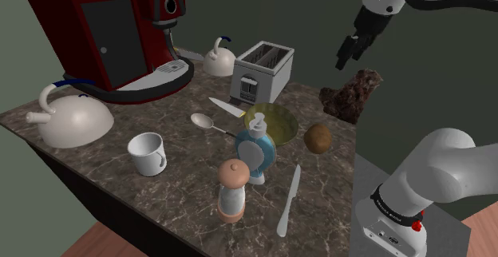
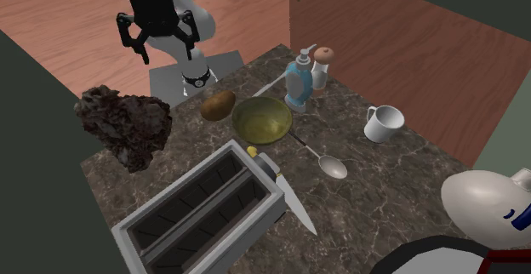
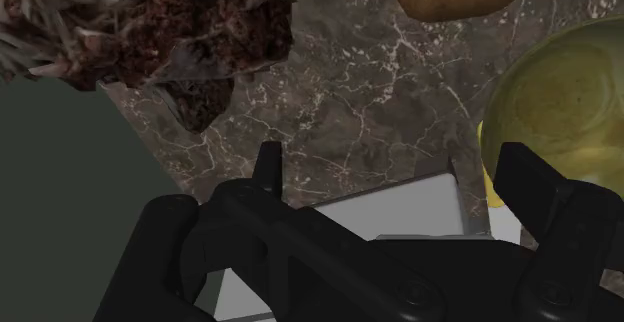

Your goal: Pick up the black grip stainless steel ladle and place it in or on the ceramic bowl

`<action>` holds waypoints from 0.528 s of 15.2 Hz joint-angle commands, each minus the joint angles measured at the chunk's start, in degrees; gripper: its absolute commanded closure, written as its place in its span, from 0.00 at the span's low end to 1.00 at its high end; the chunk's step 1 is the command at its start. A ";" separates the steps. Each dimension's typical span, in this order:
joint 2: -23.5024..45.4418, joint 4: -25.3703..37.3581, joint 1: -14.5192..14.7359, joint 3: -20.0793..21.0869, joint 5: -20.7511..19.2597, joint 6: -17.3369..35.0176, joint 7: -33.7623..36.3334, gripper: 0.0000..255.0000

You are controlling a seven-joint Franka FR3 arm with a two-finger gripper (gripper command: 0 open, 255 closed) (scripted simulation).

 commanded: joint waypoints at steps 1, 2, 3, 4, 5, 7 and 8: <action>0.00 0.00 0.00 0.00 0.00 0.00 0.00 0.00; 1.34 -0.15 0.45 0.63 0.36 1.26 0.36 0.00; 2.73 -0.25 0.89 1.26 0.70 2.50 0.71 0.00; 4.16 -0.29 1.31 1.90 1.02 3.74 1.05 0.00; 5.63 -0.28 1.73 2.54 1.32 4.96 1.39 0.00; 8.68 -0.07 2.51 3.83 1.85 7.35 2.07 0.00; 10.26 0.11 2.89 4.48 2.07 8.52 2.40 0.00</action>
